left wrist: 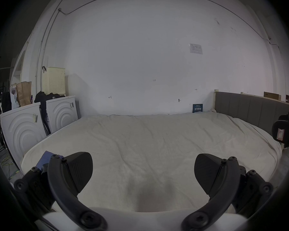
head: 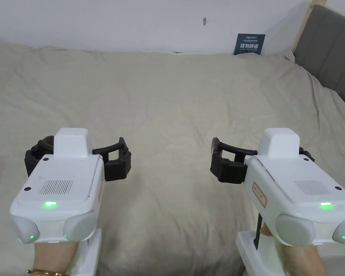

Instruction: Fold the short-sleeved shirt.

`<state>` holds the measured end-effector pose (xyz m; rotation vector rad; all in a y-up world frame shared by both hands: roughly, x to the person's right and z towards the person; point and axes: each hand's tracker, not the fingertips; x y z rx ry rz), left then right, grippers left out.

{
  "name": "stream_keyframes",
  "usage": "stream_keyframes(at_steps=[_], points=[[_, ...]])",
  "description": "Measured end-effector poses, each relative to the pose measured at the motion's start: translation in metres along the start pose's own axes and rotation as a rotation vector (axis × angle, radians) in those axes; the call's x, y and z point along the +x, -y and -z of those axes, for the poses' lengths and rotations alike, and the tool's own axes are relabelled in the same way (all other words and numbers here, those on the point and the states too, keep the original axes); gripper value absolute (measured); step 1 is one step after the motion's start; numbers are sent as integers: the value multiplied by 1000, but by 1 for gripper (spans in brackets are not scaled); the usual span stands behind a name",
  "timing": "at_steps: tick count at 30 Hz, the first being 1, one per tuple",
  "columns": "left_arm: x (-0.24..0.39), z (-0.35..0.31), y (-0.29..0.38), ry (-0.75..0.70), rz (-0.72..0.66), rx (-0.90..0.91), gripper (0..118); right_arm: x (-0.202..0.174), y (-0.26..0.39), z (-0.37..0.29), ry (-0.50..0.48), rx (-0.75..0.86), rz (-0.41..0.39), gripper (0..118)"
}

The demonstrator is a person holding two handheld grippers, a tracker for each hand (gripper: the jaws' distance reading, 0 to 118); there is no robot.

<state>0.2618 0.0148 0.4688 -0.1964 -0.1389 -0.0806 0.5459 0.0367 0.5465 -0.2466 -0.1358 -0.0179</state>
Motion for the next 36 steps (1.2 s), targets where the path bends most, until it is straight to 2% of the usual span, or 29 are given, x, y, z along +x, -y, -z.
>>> stream_keyframes(at_steps=[32,36], points=[[2,-1,-2,0,-3,8,118,1,0,1,0,0,-4,118],[2,-2,-3,0,-7,9,118,1,-3,1,5,-13,19,118]])
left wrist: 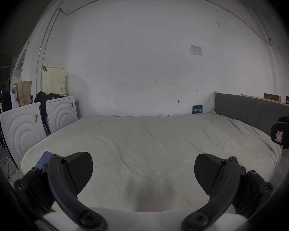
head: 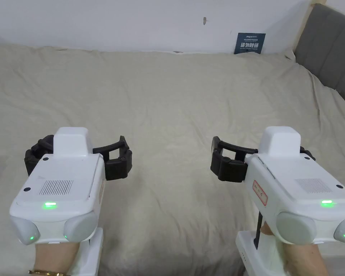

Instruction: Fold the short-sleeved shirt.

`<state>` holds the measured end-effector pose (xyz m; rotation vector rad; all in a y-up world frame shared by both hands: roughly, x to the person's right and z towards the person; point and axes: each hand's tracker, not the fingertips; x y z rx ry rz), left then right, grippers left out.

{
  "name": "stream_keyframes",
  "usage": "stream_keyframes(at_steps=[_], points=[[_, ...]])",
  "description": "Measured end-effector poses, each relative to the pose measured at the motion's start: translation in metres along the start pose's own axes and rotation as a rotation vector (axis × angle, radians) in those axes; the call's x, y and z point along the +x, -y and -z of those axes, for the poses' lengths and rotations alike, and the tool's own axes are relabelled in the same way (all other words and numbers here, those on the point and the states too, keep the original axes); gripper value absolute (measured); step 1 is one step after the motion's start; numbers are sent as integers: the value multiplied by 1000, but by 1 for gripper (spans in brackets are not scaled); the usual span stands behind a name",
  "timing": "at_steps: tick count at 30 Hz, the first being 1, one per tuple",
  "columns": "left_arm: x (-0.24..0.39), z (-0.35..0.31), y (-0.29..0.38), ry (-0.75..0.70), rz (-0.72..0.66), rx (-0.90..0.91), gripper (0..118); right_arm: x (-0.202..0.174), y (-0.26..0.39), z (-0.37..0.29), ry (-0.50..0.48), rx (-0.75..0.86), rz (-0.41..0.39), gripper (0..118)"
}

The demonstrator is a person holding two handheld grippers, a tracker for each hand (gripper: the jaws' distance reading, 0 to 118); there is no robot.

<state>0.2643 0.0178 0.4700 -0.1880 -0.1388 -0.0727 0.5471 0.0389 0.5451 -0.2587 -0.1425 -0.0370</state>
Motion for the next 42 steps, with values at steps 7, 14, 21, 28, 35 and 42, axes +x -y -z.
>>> stream_keyframes(at_steps=[7,14,21,28,35,42], points=[[6,-4,9,-1,-14,-79,118,8,-24,9,58,-460,257,118],[15,-10,29,24,1,-137,118,3,-18,-4,17,-541,246,118],[18,-5,41,33,4,-173,118,9,-10,7,23,-582,275,118],[15,16,54,40,-30,-246,118,-6,5,33,106,-571,151,118],[7,111,58,40,-86,-404,118,-15,67,135,67,-640,-89,118],[-5,261,70,-49,-105,-549,118,1,72,284,126,-607,-20,118]])
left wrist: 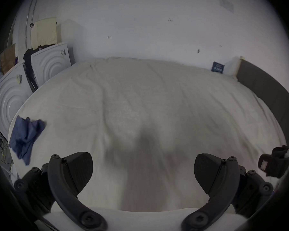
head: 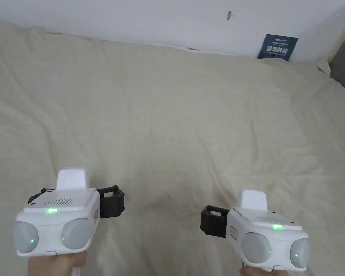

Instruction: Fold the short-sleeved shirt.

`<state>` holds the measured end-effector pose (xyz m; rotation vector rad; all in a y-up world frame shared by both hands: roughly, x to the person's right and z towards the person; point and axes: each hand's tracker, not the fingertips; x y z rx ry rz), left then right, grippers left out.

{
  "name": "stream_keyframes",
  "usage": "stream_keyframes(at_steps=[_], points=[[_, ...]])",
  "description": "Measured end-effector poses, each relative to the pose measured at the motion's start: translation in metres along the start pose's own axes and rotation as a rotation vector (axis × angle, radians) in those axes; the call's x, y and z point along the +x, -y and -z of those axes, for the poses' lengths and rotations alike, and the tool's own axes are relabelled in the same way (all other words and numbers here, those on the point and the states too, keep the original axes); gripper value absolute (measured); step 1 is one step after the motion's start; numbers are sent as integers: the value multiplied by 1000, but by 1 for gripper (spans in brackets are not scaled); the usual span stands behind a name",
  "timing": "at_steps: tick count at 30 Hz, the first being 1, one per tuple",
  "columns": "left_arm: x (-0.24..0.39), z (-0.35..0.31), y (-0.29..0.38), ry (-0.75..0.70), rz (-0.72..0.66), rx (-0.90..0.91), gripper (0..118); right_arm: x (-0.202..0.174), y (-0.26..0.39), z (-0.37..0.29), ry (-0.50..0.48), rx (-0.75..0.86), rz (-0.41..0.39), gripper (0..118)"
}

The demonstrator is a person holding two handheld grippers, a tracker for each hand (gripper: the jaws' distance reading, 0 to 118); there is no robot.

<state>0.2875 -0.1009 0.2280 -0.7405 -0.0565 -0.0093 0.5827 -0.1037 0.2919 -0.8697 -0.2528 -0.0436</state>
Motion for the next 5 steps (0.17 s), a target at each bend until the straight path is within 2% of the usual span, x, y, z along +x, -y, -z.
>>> stream_keyframes(at_steps=[5], points=[[1,66,-14,-27,-53,-97,118,-7,-22,66,45,-31,5,118]])
